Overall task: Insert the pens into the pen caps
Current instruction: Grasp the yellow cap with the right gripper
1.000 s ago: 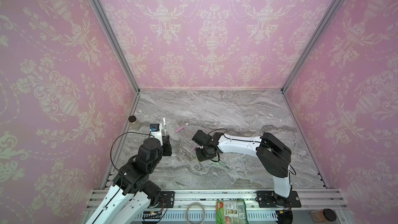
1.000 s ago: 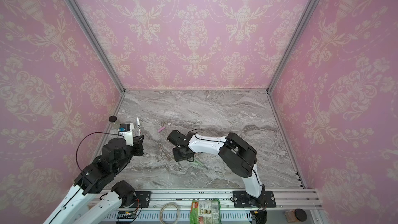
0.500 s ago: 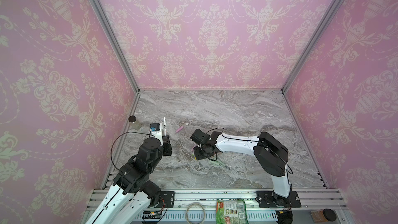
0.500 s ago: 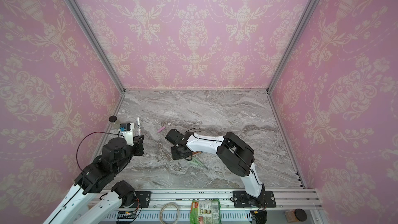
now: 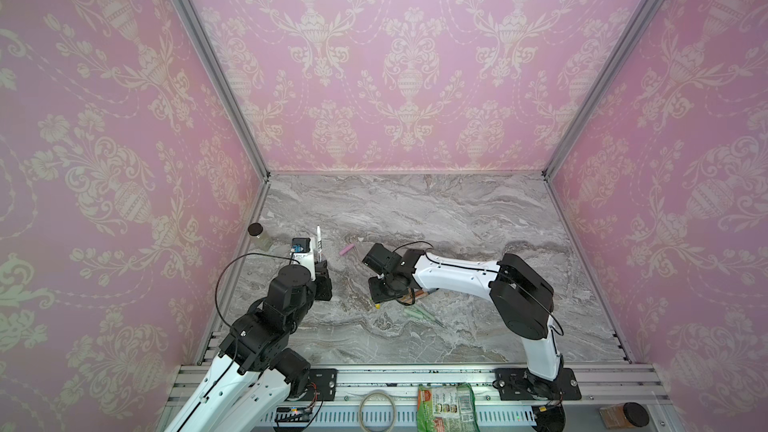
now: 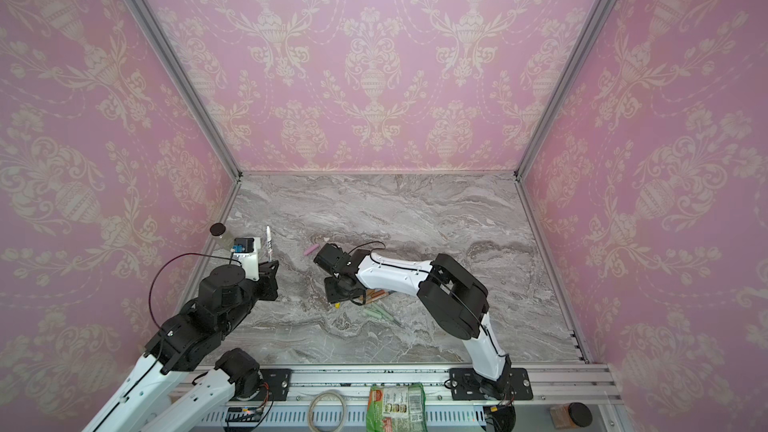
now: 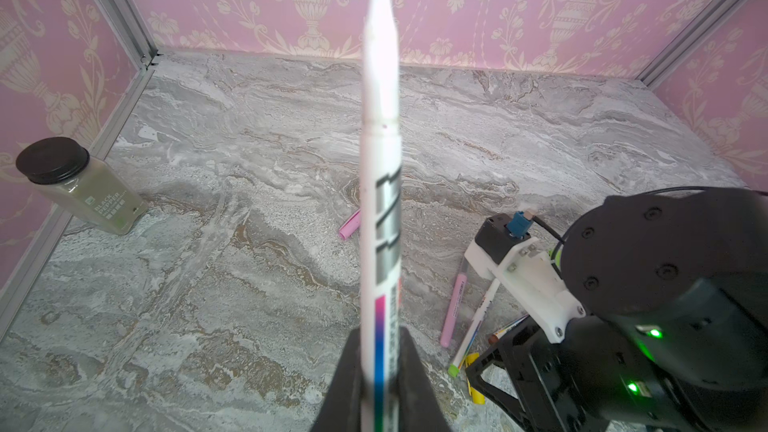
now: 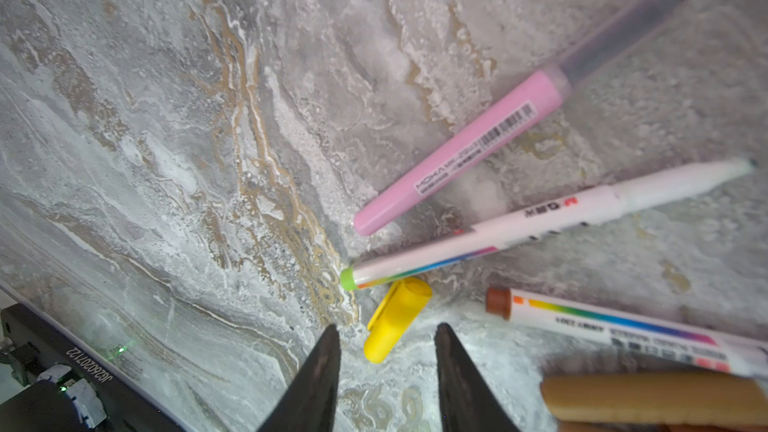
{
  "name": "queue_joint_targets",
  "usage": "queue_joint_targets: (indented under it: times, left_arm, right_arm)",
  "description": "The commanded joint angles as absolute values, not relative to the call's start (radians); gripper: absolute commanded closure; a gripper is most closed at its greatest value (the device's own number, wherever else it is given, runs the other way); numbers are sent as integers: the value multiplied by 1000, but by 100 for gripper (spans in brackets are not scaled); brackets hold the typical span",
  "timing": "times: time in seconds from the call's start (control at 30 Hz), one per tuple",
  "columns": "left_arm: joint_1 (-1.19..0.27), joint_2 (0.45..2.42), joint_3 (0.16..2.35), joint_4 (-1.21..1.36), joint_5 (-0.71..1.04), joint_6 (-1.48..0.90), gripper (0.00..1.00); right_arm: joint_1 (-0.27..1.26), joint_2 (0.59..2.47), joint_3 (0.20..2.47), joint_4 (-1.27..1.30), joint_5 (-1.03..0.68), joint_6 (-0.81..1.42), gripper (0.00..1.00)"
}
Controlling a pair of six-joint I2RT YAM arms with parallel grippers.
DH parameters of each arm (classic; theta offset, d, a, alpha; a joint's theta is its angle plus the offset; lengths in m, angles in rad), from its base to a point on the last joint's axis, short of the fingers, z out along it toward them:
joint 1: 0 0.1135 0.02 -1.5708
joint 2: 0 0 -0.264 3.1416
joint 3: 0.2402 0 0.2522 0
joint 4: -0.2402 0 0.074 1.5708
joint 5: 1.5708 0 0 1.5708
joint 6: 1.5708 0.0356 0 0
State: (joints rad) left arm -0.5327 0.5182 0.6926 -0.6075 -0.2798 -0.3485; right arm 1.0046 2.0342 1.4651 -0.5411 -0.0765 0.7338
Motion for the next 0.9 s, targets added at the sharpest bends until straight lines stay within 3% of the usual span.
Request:
queue_joint_targets:
  times: [0.0, 0.5, 0.87]
  left_arm:
    - [-525, 505, 706, -609, -306, -321, 93]
    - [-527, 511, 714, -596, -310, -315, 93]
    - [-527, 518, 718, -578, -298, -313, 92]
  right_arm:
    - [1017, 2077, 1485, -584, -47, 732, 61]
    - [1042, 2121, 1517, -677, 52, 716, 73]
    - [1052, 2132, 1497, -664, 61, 724, 86]
